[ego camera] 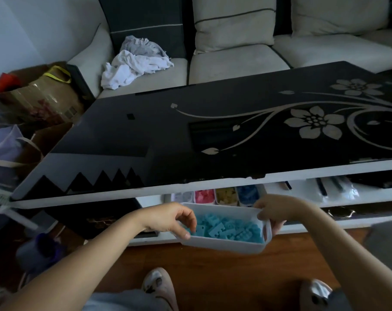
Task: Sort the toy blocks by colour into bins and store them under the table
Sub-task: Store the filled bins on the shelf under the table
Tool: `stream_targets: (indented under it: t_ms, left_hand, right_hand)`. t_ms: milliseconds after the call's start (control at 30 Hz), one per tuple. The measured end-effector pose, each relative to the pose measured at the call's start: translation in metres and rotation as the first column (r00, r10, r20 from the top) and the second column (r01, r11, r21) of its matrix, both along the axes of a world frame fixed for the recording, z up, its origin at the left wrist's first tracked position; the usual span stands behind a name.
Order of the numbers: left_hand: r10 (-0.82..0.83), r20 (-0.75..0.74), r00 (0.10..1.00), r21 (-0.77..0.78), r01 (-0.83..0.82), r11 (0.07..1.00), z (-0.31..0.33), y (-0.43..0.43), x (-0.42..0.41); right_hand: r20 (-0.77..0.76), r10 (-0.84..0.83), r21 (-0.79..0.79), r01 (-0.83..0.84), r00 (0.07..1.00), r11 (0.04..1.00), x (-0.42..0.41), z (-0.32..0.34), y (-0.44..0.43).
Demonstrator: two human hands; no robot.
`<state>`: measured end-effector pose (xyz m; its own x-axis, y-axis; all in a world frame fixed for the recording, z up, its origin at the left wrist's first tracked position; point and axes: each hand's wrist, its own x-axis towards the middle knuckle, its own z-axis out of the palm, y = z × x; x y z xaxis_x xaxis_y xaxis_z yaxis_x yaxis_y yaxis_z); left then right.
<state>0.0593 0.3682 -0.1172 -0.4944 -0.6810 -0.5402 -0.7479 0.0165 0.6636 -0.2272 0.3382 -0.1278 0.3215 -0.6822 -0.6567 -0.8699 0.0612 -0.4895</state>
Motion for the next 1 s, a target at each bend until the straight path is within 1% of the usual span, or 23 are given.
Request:
stream_targets:
  t_ms: [67,133,200,233,267,300,333,367,433,467,500,567,633,700,800,867,900,933,967,1000]
  left_hand:
    - [0.059,-0.037,0.998,0.061,-0.057,0.996,-0.010,-0.002,0.000]
    - [0.111,-0.036,0.993,0.079,-0.108,0.991,-0.021,-0.005,0.000]
    - [0.260,-0.019,0.965,0.035,-0.259,0.965,-0.036,-0.007,-0.002]
    - [0.380,0.008,0.925,0.004,-0.380,0.925,-0.047,-0.008,-0.003]
    - [0.511,0.040,0.859,-0.004,-0.511,0.859,-0.056,-0.008,-0.006]
    - [0.625,0.086,0.776,0.034,-0.629,0.777,-0.067,-0.008,-0.008]
    - [0.703,0.132,0.699,0.112,-0.715,0.690,-0.078,-0.007,-0.010]
    - [0.749,0.157,0.644,0.217,-0.762,0.610,-0.090,-0.006,-0.011]
    - [0.808,0.131,0.575,0.412,-0.773,0.483,-0.110,-0.007,-0.016]
    - [0.834,0.092,0.544,0.473,-0.761,0.444,-0.118,-0.006,-0.019]
    - [0.856,0.045,0.516,0.505,-0.751,0.426,-0.127,-0.010,-0.023]
    - [0.889,-0.024,0.458,0.489,-0.770,0.410,-0.142,-0.017,-0.027]
    - [0.925,-0.049,0.378,0.448,-0.819,0.358,-0.159,-0.027,-0.028]
    - [0.954,-0.053,0.295,0.418,-0.861,0.289,-0.173,-0.033,-0.028]
    - [0.978,-0.045,0.203,0.455,-0.868,0.201,-0.189,-0.040,-0.035]
    - [0.987,-0.029,0.157,0.495,-0.856,0.151,-0.199,-0.043,-0.045]
    - [0.991,-0.025,0.131,0.514,-0.849,0.125,-0.204,-0.045,-0.050]
    - [0.994,-0.021,0.110,0.532,-0.840,0.104,-0.209,-0.047,-0.055]
    - [0.995,-0.026,0.092,0.543,-0.835,0.091,-0.212,-0.049,-0.059]
    - [0.996,-0.033,0.080,0.545,-0.834,0.085,-0.214,-0.053,-0.062]
  right_hand:
    - [-0.018,-0.068,0.022,0.069,0.997,0.997,-0.001,-0.022,-0.008]
    - [-0.036,-0.129,0.038,0.130,0.991,0.991,-0.005,-0.042,-0.015]
    - [-0.073,-0.170,0.034,0.173,0.983,0.984,-0.008,-0.058,-0.019]
    - [-0.089,-0.194,0.043,0.198,0.977,0.979,-0.009,-0.066,-0.021]
    - [-0.088,-0.221,0.058,0.227,0.971,0.972,-0.009,-0.072,-0.023]
    - [-0.074,-0.243,0.070,0.248,0.967,0.966,-0.010,-0.078,-0.027]
    - [-0.063,-0.248,0.077,0.252,0.967,0.965,-0.009,-0.084,-0.030]
    - [-0.060,-0.246,0.072,0.250,0.967,0.966,-0.009,-0.088,-0.033]
    - [-0.040,-0.263,0.038,0.265,0.964,0.964,-0.005,-0.095,-0.039]
    - [-0.026,-0.270,0.040,0.271,0.962,0.962,-0.001,-0.099,-0.041]
    - [-0.021,-0.281,0.062,0.282,0.959,0.957,0.002,-0.105,-0.045]
    - [-0.024,-0.364,0.105,0.364,0.931,0.925,0.009,-0.118,-0.050]
    - [-0.008,-0.441,0.054,0.441,0.897,0.896,0.013,-0.129,-0.054]
    - [0.004,-0.478,-0.018,0.478,0.878,0.878,0.016,-0.140,-0.054]
    - [-0.003,-0.577,-0.053,0.576,0.816,0.815,0.019,-0.152,-0.049]
    - [0.037,-0.640,-0.014,0.641,0.767,0.768,0.020,-0.157,-0.043]
    - [0.092,-0.677,0.043,0.677,0.730,0.735,0.020,-0.160,-0.040]
    - [0.150,-0.735,0.126,0.725,0.661,0.678,0.021,-0.162,-0.038]
    - [0.194,-0.797,0.213,0.768,0.572,0.604,0.021,-0.164,-0.036]
    - [0.199,-0.850,0.296,0.797,0.487,0.526,0.021,-0.167,-0.036]
